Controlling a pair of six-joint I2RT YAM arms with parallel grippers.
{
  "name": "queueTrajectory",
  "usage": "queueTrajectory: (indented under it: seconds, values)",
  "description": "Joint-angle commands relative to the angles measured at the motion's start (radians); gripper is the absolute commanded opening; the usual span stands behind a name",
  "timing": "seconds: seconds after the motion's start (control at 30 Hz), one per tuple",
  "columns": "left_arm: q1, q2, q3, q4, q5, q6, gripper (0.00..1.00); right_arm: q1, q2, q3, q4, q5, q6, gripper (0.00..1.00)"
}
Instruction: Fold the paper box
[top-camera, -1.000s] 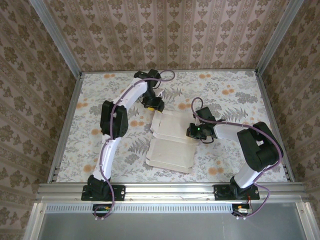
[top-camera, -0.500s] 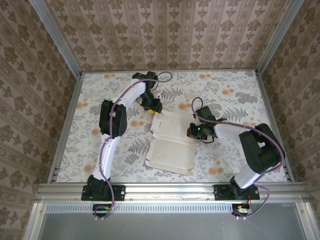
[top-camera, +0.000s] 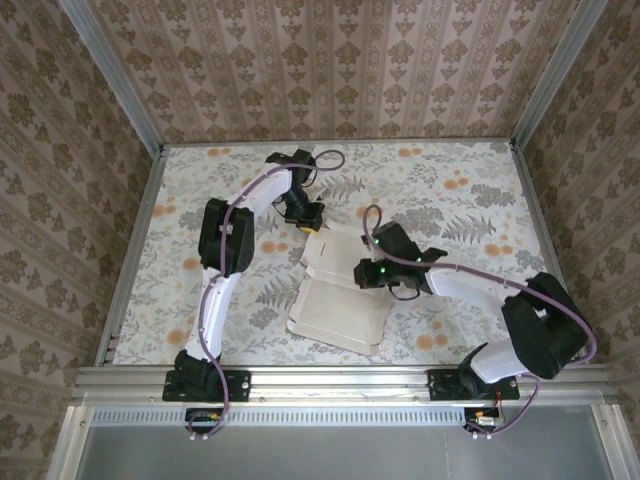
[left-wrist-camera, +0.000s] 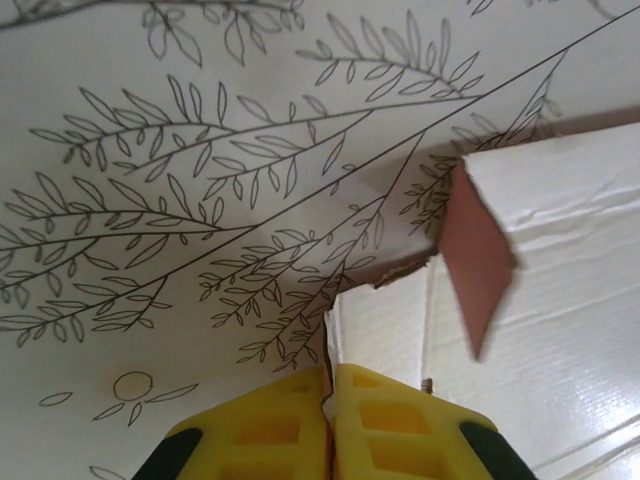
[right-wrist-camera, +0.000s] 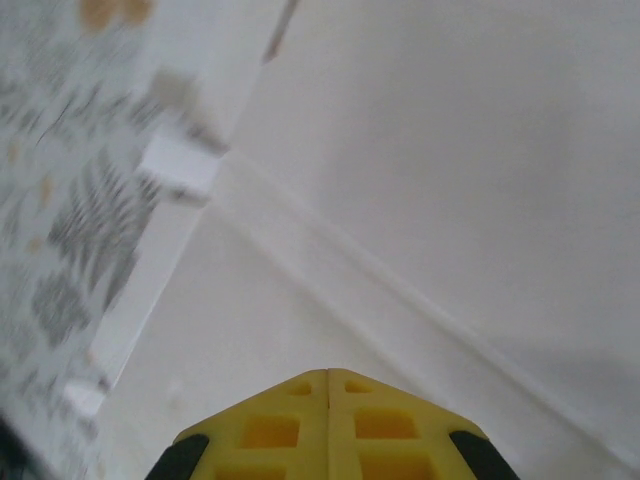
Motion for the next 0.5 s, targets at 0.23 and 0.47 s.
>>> queueTrajectory:
  seconds: [0.23, 0.47]
  values:
    - [0.016, -0.226, -0.196, 0.248, 0.06, 0.035, 0.07, 0.276, -0.143, -0.142, -0.091, 0.117, 0.055, 0.0]
    - [0.019, -0.313, -0.312, 0.371, 0.082, 0.03, 0.07, 0.383, -0.036, -0.155, -0.026, 0.167, 0.123, 0.0]
